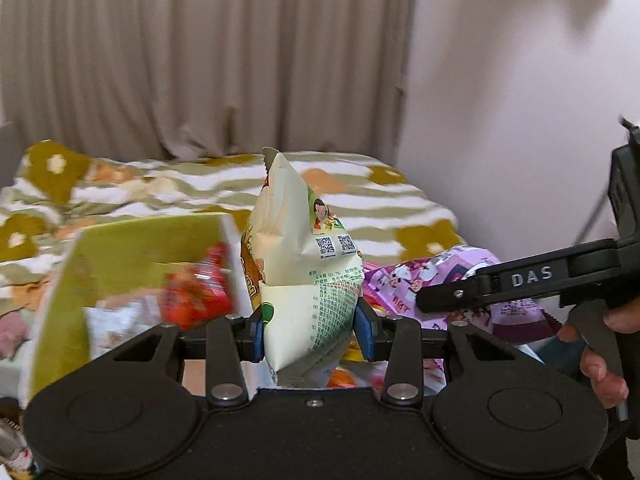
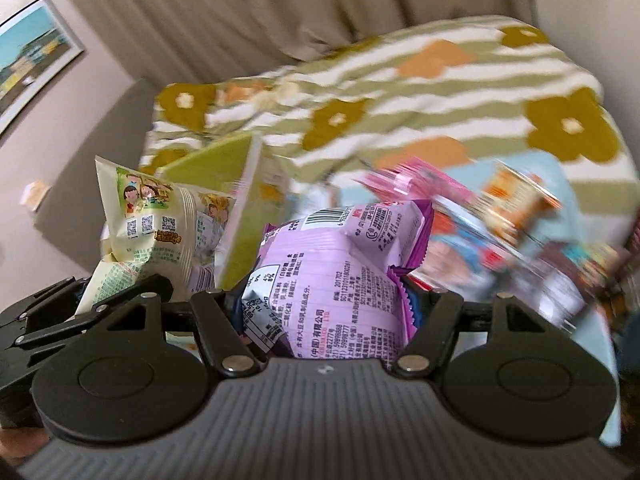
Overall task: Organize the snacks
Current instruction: 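Carry both bags over the box and release them inside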
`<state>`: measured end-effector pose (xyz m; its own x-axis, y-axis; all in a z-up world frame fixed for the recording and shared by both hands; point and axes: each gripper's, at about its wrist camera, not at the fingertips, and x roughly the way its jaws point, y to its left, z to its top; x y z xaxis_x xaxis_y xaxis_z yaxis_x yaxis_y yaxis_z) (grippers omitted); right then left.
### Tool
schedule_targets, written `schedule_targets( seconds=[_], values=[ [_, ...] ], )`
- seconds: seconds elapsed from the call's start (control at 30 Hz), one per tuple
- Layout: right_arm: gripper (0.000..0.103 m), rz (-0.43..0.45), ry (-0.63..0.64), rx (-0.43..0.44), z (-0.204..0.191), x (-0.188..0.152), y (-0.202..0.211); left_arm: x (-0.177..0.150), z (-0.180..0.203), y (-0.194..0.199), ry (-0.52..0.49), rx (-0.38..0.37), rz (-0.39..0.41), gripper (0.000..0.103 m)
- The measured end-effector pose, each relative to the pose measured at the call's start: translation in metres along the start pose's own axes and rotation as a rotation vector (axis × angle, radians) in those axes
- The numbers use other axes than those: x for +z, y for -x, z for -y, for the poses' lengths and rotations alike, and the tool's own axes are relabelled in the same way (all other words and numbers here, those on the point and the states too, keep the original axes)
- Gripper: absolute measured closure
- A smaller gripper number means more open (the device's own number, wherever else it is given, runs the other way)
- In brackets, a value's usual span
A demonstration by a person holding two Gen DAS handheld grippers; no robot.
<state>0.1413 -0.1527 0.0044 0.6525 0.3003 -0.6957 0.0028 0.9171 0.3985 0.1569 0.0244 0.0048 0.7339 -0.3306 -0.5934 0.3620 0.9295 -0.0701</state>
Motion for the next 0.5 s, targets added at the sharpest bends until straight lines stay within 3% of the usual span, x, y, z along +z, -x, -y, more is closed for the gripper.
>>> schedule_targets(
  seconds=[0.3,0.5],
  values=[
    [0.019,-0.013,0.085,0.07,-0.092,0.03,-0.067,0.005,-0.103,-0.012,0.098,0.092,-0.026,0.058],
    [0.019,-0.047,0.094,0.033,-0.13,0.031,-0.112,-0.012,-0.16,-0.04,0.185,0.059,-0.118,0.057]
  ],
)
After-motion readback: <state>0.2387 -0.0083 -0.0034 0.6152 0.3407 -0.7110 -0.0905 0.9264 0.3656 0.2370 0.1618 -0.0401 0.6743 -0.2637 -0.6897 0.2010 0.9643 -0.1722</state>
